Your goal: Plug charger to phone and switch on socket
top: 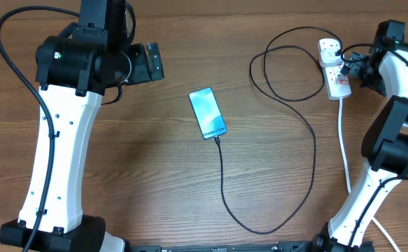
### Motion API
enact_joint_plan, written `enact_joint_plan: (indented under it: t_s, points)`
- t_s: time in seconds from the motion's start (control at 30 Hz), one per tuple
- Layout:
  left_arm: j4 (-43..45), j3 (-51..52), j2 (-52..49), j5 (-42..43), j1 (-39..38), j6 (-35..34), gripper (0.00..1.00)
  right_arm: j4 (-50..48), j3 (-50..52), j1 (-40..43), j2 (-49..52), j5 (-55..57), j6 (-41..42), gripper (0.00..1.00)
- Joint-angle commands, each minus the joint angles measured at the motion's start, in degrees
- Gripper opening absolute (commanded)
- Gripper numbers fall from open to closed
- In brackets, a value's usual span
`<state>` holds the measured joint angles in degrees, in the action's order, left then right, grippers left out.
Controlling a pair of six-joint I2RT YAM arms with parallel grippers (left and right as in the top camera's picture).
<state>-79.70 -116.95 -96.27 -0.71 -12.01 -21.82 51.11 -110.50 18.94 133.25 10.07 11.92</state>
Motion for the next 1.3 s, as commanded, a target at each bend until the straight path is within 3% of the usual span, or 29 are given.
enact_joint_plan:
  t_s: [0.0, 1.27]
  points:
    - [0.22, -0.15, -0.09, -0.79, -0.44, 1.25, 1.00, -1.03, -1.05, -0.13, -0.24, 1.05, 0.00, 1.00]
    - [0.22, -0.15, -0.09, -0.79, -0.44, 1.25, 0.99, -3.74, -0.98, -0.33, 3.37, -3.63, 0.44, 1.00]
